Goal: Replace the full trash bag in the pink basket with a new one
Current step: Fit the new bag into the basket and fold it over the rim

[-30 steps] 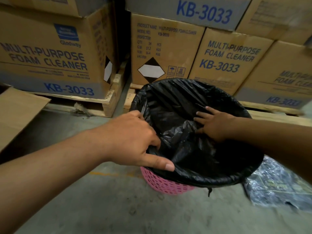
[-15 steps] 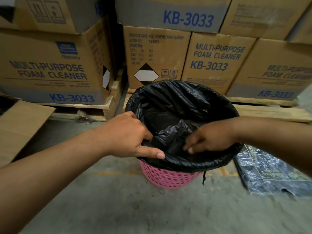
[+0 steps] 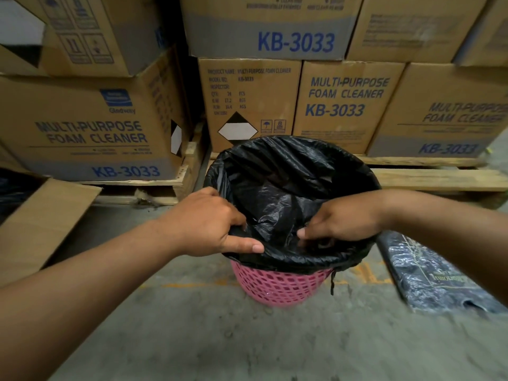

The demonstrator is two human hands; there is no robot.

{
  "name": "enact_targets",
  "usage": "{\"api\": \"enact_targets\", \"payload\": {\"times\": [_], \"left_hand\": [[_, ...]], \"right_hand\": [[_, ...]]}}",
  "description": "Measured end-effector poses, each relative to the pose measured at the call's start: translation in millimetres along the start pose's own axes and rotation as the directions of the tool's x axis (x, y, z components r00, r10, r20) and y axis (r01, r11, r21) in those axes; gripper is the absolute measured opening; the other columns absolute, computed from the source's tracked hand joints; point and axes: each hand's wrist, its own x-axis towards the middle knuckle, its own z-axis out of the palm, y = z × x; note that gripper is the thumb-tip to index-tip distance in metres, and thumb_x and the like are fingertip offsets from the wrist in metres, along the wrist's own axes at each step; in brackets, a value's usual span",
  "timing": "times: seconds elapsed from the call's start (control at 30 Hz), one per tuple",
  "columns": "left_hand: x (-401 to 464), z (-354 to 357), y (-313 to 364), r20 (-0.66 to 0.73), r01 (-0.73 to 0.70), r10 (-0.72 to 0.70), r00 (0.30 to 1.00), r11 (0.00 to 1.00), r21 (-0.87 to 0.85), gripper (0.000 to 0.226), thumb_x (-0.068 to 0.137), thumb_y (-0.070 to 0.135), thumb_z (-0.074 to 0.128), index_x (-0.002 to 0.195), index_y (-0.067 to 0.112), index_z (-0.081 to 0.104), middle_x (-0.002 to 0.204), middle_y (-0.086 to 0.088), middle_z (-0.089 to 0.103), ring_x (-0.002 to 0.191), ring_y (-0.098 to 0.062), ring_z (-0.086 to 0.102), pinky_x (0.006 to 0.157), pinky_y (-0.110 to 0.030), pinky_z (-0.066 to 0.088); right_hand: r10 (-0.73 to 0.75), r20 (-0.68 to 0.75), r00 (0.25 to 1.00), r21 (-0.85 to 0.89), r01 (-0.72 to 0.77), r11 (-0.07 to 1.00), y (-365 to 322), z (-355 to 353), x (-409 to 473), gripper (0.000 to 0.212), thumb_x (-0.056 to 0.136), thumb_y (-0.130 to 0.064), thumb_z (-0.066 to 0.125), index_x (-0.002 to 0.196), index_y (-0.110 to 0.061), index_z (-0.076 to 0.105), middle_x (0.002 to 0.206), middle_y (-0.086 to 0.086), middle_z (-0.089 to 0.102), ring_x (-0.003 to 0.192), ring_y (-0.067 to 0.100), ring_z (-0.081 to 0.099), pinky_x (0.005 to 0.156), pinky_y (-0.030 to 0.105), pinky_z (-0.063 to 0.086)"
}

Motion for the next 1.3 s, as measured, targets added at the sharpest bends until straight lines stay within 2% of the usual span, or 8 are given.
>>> {"api": "enact_targets", "payload": {"times": [0.23, 0.43, 0.6, 0.87, 1.0, 1.1, 1.2, 1.3], "left_hand": [[-4, -2, 0, -0.007, -0.008, 0.008, 1.0, 1.0, -0.007, 0.095, 0.075, 0.093, 0.0, 0.1, 0.031, 0.067, 0.088, 0.011, 0.065, 0.087, -0.011, 0.06, 0.098, -0.037, 0.035], [-17, 4, -11, -0.135, -0.081, 0.071, 0.988, 0.995, -0.066, 0.079, 0.08, 0.089, 0.027, 0.111, 0.03, 0.068, 0.104, 0.013, 0.066, 0.104, -0.011, 0.06, 0.108, -0.04, 0.031], [-13, 3, -3, -0.113, -0.017, 0.014, 0.993, 1.0, -0.023, 0.082, 0.076, 0.093, 0.021, 0.094, 0.028, 0.068, 0.083, 0.013, 0.064, 0.087, -0.012, 0.06, 0.105, -0.04, 0.034], [-5, 1, 6, -0.069, 0.044, -0.041, 0.997, 0.998, 0.039, 0.08, 0.073, 0.095, 0.017, 0.085, 0.028, 0.06, 0.078, 0.013, 0.059, 0.079, -0.011, 0.056, 0.093, -0.035, 0.037], [-7, -3, -1, -0.2, 0.062, -0.08, 0.977, 0.993, -0.096, 0.089, 0.074, 0.094, 0.02, 0.122, 0.033, 0.063, 0.12, 0.01, 0.063, 0.114, -0.011, 0.055, 0.102, -0.037, 0.034], [5, -10, -13, -0.205, 0.28, -0.332, 0.92, 0.928, -0.246, 0.097, 0.076, 0.092, 0.008, 0.149, 0.035, 0.038, 0.158, 0.004, 0.033, 0.146, -0.018, 0.027, 0.114, -0.045, 0.023], [17, -11, -23, 0.099, 0.47, -0.468, 0.878, 0.808, -0.354, 0.104, 0.073, 0.093, 0.004, 0.156, 0.032, 0.026, 0.167, 0.008, -0.003, 0.153, -0.016, -0.003, 0.121, -0.051, 0.013], [20, -20, -28, 0.206, 0.491, -0.452, 0.868, 0.844, -0.217, 0.108, 0.07, 0.092, -0.003, 0.145, 0.033, 0.048, 0.167, 0.008, -0.007, 0.153, -0.017, -0.009, 0.12, -0.055, 0.011]], "right_hand": [[-0.124, -0.13, 0.984, -0.037, 0.12, 0.992, 8, 25, -19, 0.069, 0.077, -0.085, 0.033, 0.072, -0.023, 0.062, 0.062, -0.011, 0.056, 0.055, 0.004, 0.05, 0.062, 0.027, 0.041], [-0.201, -0.185, 0.962, -0.415, 0.109, 0.903, 13, 38, -24, 0.089, 0.056, -0.097, 0.04, 0.097, -0.023, 0.066, 0.074, -0.006, 0.067, 0.064, 0.008, 0.06, 0.06, 0.029, 0.051], [-0.2, -0.218, 0.955, -0.501, 0.067, 0.863, 29, 39, -10, 0.091, 0.057, -0.098, 0.031, 0.093, -0.022, 0.068, 0.07, -0.003, 0.066, 0.064, 0.016, 0.062, 0.059, 0.032, 0.052], [-0.299, -0.349, 0.888, -0.545, 0.067, 0.836, 55, 40, -1, 0.1, 0.054, -0.103, 0.023, 0.115, -0.035, 0.062, 0.095, -0.007, 0.073, 0.084, 0.014, 0.066, 0.079, 0.036, 0.051], [-0.364, -0.535, 0.762, -0.289, 0.24, 0.927, 58, 29, -13, 0.085, 0.074, -0.091, 0.025, 0.127, -0.036, 0.061, 0.128, -0.013, 0.063, 0.119, 0.006, 0.054, 0.102, 0.042, 0.04], [-0.102, -0.767, 0.633, -0.148, -0.021, 0.989, 75, 11, -7, 0.091, 0.075, -0.09, 0.014, 0.14, -0.036, 0.048, 0.154, -0.001, 0.038, 0.141, 0.022, 0.031, 0.112, 0.049, 0.031], [0.267, -0.529, 0.805, -0.083, -0.362, 0.929, 80, -4, 3, 0.11, 0.065, -0.091, 0.008, 0.152, -0.026, 0.027, 0.165, -0.002, -0.001, 0.151, 0.025, -0.005, 0.119, 0.052, 0.017], [0.35, -0.463, 0.814, -0.175, -0.471, 0.865, 77, -9, 9, 0.09, 0.081, -0.083, 0.015, 0.136, -0.024, 0.056, 0.164, -0.003, 0.008, 0.15, 0.027, -0.006, 0.117, 0.056, 0.01]]}}
